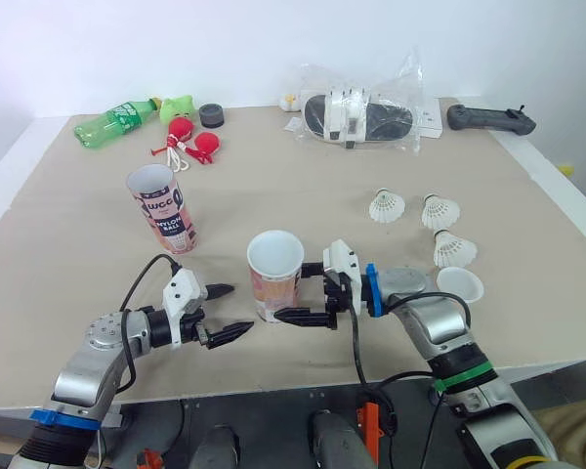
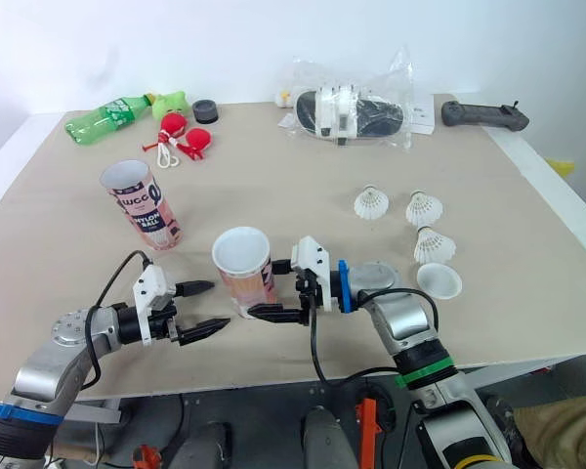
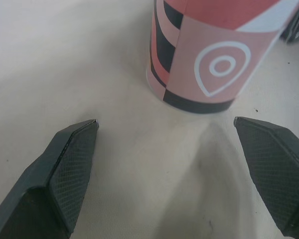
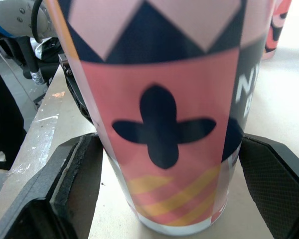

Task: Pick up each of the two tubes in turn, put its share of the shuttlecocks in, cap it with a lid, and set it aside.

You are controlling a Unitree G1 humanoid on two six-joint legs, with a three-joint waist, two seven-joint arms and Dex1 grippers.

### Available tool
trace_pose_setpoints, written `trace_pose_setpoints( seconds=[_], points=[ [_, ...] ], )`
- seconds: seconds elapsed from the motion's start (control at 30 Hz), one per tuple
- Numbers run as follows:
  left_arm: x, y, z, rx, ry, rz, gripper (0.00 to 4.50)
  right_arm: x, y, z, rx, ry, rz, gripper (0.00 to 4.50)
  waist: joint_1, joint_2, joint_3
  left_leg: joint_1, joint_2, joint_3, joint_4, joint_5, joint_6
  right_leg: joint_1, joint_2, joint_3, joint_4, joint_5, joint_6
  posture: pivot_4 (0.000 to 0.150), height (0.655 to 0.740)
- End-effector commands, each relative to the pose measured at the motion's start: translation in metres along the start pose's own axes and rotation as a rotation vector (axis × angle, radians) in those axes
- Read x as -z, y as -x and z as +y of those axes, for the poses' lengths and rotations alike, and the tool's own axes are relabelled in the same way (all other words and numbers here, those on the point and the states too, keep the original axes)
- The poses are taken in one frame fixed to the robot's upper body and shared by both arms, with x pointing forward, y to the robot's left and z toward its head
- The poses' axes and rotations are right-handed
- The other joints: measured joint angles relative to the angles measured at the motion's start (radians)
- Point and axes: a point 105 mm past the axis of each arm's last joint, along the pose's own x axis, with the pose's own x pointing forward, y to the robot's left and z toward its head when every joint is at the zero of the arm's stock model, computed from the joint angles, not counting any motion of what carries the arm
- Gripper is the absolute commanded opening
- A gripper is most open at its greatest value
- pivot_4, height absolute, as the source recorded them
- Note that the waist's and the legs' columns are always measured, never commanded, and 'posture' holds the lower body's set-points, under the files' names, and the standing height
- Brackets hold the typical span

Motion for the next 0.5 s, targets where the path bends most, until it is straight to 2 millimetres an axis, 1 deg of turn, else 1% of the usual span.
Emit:
trace_pose_setpoints(
  seconds=[0.03,0.2,0.37,0.4,0.5],
  points=[
    [-0.001,0.003,0.0,-0.01,-0.006,0.009,4.5,-0.001,-0.006,0.003,-0.027,0.019,0.001,4.43,0.0,0.0,0.0,0.0,0.0,0.0,0.0,0.0,0.0,0.0,0.0,0.0,0.0,0.0,0.0,0.15,0.74],
    [-0.002,0.003,0.0,-0.013,-0.005,0.009,4.5,0.009,-0.009,0.003,-0.023,0.004,0.02,4.43,0.0,0.0,0.0,0.0,0.0,0.0,0.0,0.0,0.0,0.0,0.0,0.0,0.0,0.0,0.0,0.15,0.74],
    [-0.003,0.002,0.0,-0.014,-0.006,0.008,4.5,0.011,-0.011,0.001,-0.02,0.006,0.025,4.43,0.0,0.0,0.0,0.0,0.0,0.0,0.0,0.0,0.0,0.0,0.0,0.0,0.0,0.0,0.0,0.15,0.74],
    [-0.004,0.002,0.0,-0.015,-0.005,0.008,4.5,0.011,-0.012,0.0,-0.018,0.004,0.024,4.21,0.0,0.0,0.0,0.0,0.0,0.0,0.0,0.0,0.0,0.0,0.0,0.0,0.0,0.0,0.0,0.15,0.74],
    [-0.004,0.001,0.0,-0.014,-0.005,0.008,4.5,0.011,-0.012,-0.001,-0.013,0.0,0.021,3.32,0.0,0.0,0.0,0.0,0.0,0.0,0.0,0.0,0.0,0.0,0.0,0.0,0.0,0.0,0.0,0.15,0.74]
  ],
)
